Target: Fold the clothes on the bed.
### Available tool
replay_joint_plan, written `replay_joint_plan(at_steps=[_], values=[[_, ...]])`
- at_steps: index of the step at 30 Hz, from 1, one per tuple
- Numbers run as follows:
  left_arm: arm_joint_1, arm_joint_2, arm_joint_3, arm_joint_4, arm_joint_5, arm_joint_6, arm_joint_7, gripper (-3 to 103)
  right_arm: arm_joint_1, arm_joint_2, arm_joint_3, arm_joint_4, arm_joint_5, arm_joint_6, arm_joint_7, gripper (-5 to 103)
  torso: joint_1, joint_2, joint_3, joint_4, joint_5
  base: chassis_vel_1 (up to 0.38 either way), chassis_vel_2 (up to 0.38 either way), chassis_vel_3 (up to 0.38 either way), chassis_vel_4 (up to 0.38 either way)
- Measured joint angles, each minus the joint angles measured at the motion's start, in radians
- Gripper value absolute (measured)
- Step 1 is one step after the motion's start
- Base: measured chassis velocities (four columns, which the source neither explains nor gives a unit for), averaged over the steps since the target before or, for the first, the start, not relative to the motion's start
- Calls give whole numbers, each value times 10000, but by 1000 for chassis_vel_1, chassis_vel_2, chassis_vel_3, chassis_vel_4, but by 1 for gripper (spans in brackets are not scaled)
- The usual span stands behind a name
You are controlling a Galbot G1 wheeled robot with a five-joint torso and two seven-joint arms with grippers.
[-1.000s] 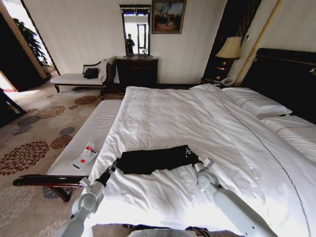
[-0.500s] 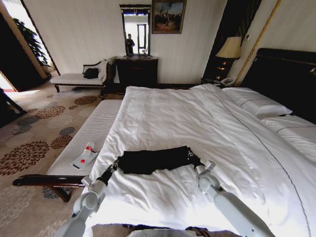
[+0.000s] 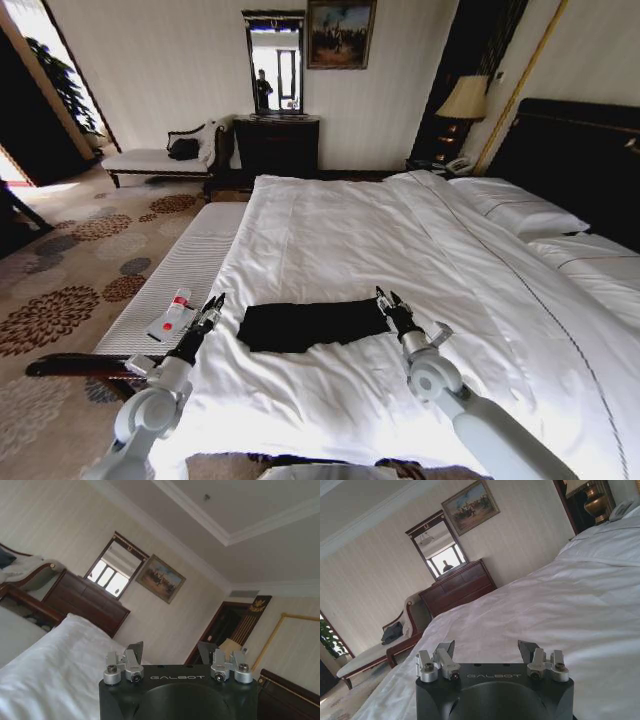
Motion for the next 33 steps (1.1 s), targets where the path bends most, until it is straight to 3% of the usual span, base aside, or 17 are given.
replay_joint_plan(at_steps=[2,3,4,6,7,11,16,23,33], values=[[-786,337,-84,-796,158,463,-825,72,834,51,-367,-79,1212,-643,266,79,1,0,1,-8,2,0,0,0,0],[-786,337,-84,-796,158,463,-825,72,834,51,-367,-79,1212,-643,266,79,1,0,1,-8,2,0,0,0,0],[-1150,535,-130,-1091,179,672,-1140,77,1251,131,-560,-249,1863,-1052,469,84,1,0,0,-14,3,0,0,0,0],[-1461,764,-182,-1382,111,899,-1359,83,1757,298,-826,-625,2603,-1510,672,84,1,0,2,-10,1,0,0,0,0],[-1592,931,-247,-1593,4,1053,-1431,93,2245,472,-1068,-1092,3009,-1727,790,98,2,0,2,-9,6,0,0,0,0],[-1587,1046,-348,-1920,-86,1165,-1420,99,3162,801,-1522,-2041,3600,-2087,1046,100,2,-1,2,-3,3,0,0,0,0],[-1377,834,-382,-2220,-66,1202,-1393,100,4036,1268,-1778,-2927,4457,-2599,1458,100,2,-1,2,-5,0,0,0,0,0],[-1037,602,-347,-2295,281,1196,-1353,100,4223,1604,-1840,-3320,5275,-3597,2777,100,2,-1,1,-8,2,0,0,0,0],[-961,492,-91,-2212,580,1127,-1338,100,3446,1535,-1671,-3179,4955,-3796,2960,100,1,0,1,-8,4,0,0,0,0]])
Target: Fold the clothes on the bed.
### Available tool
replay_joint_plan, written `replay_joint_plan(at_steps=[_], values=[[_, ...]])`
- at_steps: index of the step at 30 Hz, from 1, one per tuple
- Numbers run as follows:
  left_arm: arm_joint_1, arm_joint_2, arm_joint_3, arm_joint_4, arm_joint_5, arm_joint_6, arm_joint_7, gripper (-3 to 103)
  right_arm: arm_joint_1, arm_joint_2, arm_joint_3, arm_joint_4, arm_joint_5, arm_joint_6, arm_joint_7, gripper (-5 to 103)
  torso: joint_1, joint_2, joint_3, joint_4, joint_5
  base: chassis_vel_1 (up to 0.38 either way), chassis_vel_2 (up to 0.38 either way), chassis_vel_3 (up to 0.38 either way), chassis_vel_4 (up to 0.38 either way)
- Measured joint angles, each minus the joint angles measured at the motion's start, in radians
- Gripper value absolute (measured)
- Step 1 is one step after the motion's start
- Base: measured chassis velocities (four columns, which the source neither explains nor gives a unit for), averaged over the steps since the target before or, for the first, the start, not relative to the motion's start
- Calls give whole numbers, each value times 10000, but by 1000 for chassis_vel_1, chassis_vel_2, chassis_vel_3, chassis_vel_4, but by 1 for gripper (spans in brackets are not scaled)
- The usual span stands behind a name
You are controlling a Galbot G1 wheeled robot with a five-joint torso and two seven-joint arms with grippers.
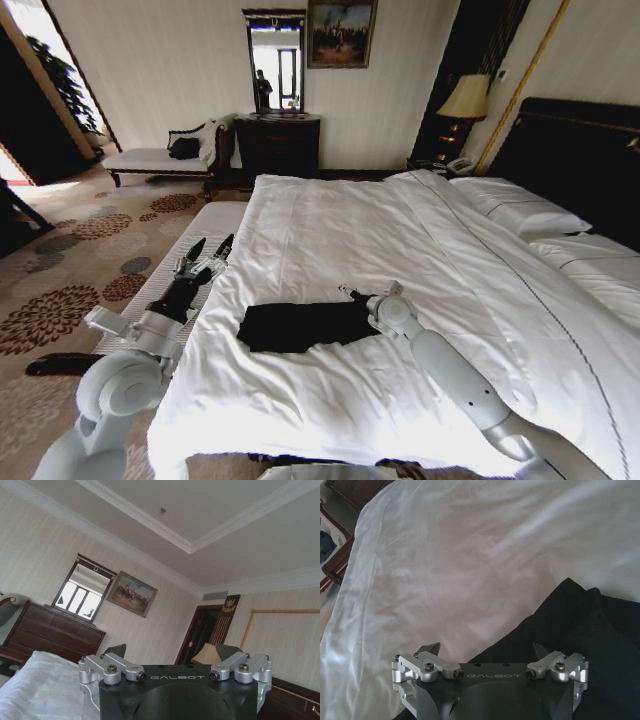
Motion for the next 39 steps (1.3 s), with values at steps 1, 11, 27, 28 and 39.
replay_joint_plan(at_steps=[1,11,27,28,39], values=[[24,0,13,13,36,-8,3,100,-137,-71,34,165,-23,-9,48,100,0,-1,0,1,1,0,0,0,0],[108,11,-83,80,80,-97,6,100,-1685,-958,395,2164,155,-454,1220,100,-1,0,-1,-1,-1,0,0,0,0],[185,-86,-234,144,206,-163,-14,100,-3190,-1259,2187,3433,-225,25,1413,100,-1,0,-1,-2,-1,0,0,0,0],[177,-107,-192,159,225,-164,-15,100,-3480,-1258,2327,3534,-294,18,1399,100,-2,1,-1,-2,-1,0,0,0,0],[140,-210,7,200,368,-172,-21,100,-3646,-933,2483,2250,-425,237,578,100,-2,0,0,2,0,0,0,0,0]])
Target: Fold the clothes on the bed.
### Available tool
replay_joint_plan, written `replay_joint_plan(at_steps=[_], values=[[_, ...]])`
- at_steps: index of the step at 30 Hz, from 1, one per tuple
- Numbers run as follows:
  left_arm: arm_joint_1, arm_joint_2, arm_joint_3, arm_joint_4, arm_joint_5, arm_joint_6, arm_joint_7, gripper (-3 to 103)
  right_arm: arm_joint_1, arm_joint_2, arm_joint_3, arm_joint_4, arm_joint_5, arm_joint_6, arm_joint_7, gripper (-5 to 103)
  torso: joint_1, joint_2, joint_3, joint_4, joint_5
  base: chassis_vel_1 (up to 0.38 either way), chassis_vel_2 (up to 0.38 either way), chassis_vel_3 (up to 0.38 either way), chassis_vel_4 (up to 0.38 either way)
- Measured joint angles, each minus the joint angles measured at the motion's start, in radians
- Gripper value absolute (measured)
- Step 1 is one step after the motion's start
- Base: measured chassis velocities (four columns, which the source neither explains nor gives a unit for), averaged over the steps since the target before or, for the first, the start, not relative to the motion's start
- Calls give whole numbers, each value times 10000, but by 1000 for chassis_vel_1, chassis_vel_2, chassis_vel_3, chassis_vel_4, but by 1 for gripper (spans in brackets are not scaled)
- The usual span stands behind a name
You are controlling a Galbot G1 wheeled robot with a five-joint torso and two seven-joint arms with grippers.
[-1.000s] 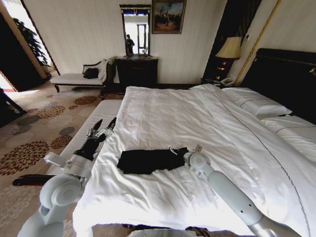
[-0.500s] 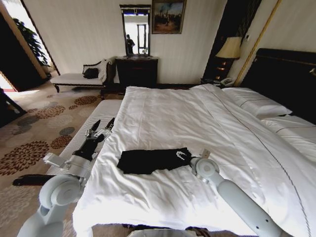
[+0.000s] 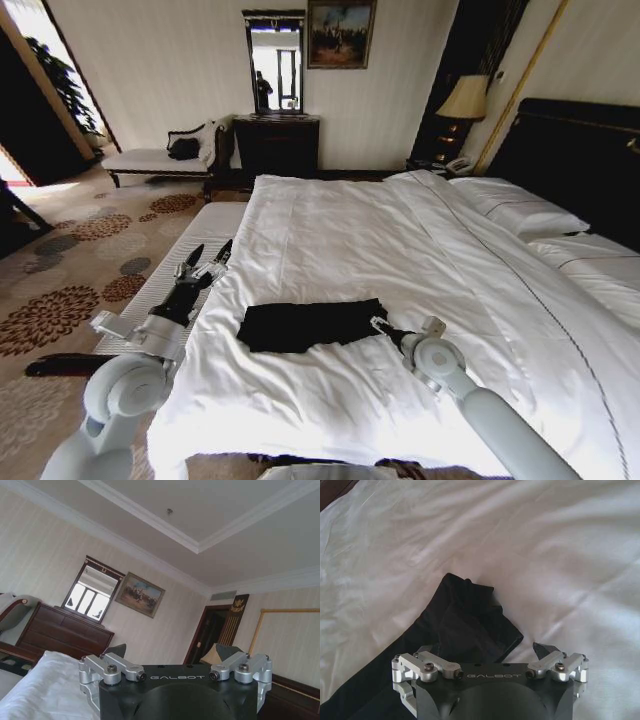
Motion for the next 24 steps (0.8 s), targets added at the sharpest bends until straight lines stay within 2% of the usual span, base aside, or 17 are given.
replay_joint_plan(at_steps=[3,4,6,14,15,16,18,19,20,22,24], values=[[10,13,-53,31,23,-17,0,100,230,167,-188,-523,-69,253,-894,100,-1,0,0,2,-1,0,0,0,0],[10,13,-53,31,23,-17,0,100,230,167,-188,-523,-69,253,-894,100,-1,0,0,2,-1,0,0,0,0],[8,26,-84,47,24,-22,1,100,337,226,-309,-705,-166,379,-1383,100,0,0,0,0,-1,0,0,0,0],[-36,26,-56,118,44,-32,1,100,515,272,-467,-934,-334,751,-2006,101,0,0,0,-1,-1,0,0,0,0],[-39,22,-47,121,50,-34,0,100,493,263,-467,-934,-372,784,-2041,91,1,0,0,-1,-2,0,0,0,0],[-39,22,-47,121,50,-34,0,100,493,263,-467,-934,-372,784,-2041,91,1,0,0,-1,-2,0,0,0,0],[-41,18,-31,121,62,-37,1,100,433,248,-467,-934,-474,822,-2089,80,1,0,0,-1,-2,0,0,0,0],[-42,14,-25,121,69,-40,1,100,392,246,-467,-935,-557,851,-2117,80,1,0,0,-2,-1,0,0,0,0],[-40,10,-21,119,74,-42,0,100,357,246,-467,-944,-630,877,-2141,70,1,0,0,-2,-2,0,0,0,0],[-36,8,-20,116,76,-43,1,100,336,251,-467,-951,-675,891,-2154,70,1,0,0,-2,-1,0,0,0,0],[-2,7,-17,92,97,-46,1,100,278,273,-467,-975,-836,956,-2205,58,1,-1,0,-1,-1,0,0,0,0]])
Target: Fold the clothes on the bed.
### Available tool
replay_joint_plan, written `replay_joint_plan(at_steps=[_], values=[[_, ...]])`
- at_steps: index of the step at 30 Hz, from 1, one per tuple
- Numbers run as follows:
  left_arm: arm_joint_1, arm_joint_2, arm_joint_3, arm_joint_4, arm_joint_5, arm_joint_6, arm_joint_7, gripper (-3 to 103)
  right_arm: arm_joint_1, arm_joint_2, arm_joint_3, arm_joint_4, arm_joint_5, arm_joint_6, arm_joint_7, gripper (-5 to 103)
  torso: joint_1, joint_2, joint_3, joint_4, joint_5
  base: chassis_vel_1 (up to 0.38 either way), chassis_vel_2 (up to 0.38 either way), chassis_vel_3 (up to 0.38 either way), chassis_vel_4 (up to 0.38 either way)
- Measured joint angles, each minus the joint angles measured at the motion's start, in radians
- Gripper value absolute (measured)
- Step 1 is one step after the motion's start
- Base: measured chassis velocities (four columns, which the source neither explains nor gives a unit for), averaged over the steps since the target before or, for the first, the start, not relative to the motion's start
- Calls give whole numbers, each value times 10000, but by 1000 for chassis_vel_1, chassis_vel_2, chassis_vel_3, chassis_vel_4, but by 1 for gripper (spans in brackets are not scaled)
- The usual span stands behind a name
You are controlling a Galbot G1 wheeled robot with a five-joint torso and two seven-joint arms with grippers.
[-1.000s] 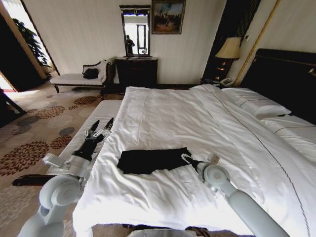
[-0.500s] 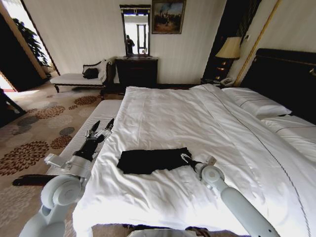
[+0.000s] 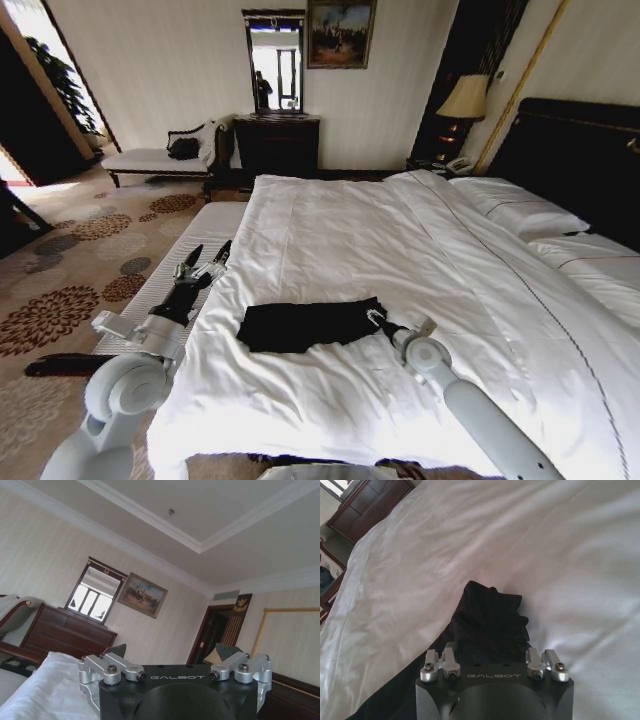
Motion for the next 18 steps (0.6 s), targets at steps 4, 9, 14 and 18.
replay_joint_plan(at_steps=[4,9,14,18], values=[[38,3,-32,-53,7,-2,1,100,0,9,3,-3,-74,76,-41,47,0,1,0,0,0,0,0,0,0],[83,2,-85,-122,11,-4,2,100,76,28,48,21,-157,307,-143,26,0,0,0,2,0,0,0,0,0],[120,-15,-133,-186,14,-7,4,100,39,36,79,54,-197,375,-164,15,1,0,0,2,0,0,0,0,0],[125,-16,-188,-232,12,-8,5,100,-59,35,121,127,-257,400,-167,7,1,1,0,1,1,0,0,0,0]])
